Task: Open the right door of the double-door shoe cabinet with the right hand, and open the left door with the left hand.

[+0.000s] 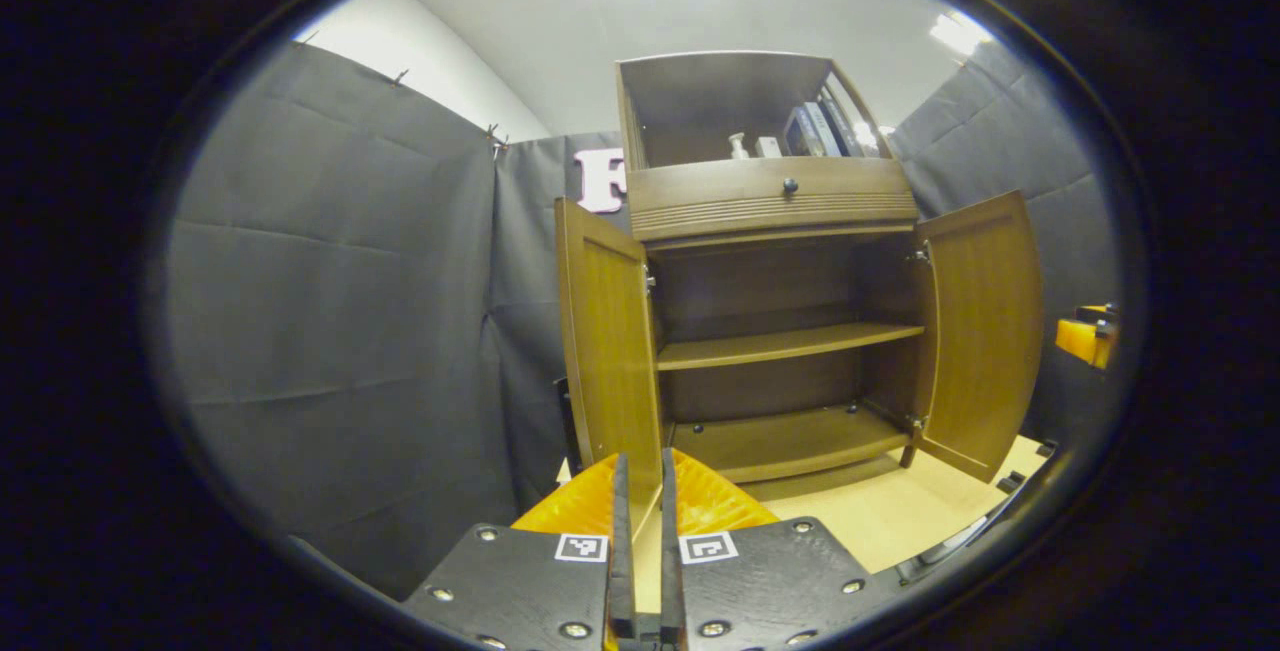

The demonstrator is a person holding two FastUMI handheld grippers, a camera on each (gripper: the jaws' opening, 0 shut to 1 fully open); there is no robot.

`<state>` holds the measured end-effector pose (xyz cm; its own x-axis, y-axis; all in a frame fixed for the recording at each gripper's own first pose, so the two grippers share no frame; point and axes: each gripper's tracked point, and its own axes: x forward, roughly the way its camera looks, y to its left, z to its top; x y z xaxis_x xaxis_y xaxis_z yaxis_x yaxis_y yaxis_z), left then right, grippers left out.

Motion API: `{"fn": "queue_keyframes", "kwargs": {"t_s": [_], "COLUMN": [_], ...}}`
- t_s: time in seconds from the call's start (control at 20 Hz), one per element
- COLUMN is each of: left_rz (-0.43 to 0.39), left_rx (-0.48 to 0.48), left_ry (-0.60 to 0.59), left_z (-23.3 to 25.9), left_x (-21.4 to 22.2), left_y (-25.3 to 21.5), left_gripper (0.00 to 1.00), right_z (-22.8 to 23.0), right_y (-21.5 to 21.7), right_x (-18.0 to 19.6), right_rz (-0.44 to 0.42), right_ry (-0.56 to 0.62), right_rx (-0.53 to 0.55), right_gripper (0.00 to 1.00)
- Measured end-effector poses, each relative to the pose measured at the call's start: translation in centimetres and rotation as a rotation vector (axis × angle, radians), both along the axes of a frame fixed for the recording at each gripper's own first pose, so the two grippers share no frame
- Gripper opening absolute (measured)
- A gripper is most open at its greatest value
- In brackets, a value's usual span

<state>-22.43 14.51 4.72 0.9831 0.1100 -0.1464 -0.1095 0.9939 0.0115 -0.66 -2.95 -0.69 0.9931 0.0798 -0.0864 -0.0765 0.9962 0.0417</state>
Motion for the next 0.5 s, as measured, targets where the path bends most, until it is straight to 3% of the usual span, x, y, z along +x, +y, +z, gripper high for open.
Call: {"fn": "queue_keyframes", "kwargs": {"t_s": [0.05, 0.4, 0.5], "left_rz": [0.000, 0.013, 0.027], "left_rx": [0.006, 0.022, 0.010], "left_ry": [-0.006, -0.077, -0.082], "left_z": [0.2, 2.5, 2.6], "left_x": [-0.8, -2.5, -2.8], "left_y": [0.0, -0.4, -0.2], "left_gripper": [0.14, 0.99, 0.99], "right_z": [0.0, 0.0, 0.2], "right_y": [0.0, -0.2, -0.5], "right_x": [-0.3, -1.5, -1.6], "right_rz": [0.002, 0.001, -0.001], "right_ry": [0.000, 0.008, 0.000], "right_rx": [0.001, 0.007, 0.006], "right_gripper": [0.94, 0.94, 0.96]}}
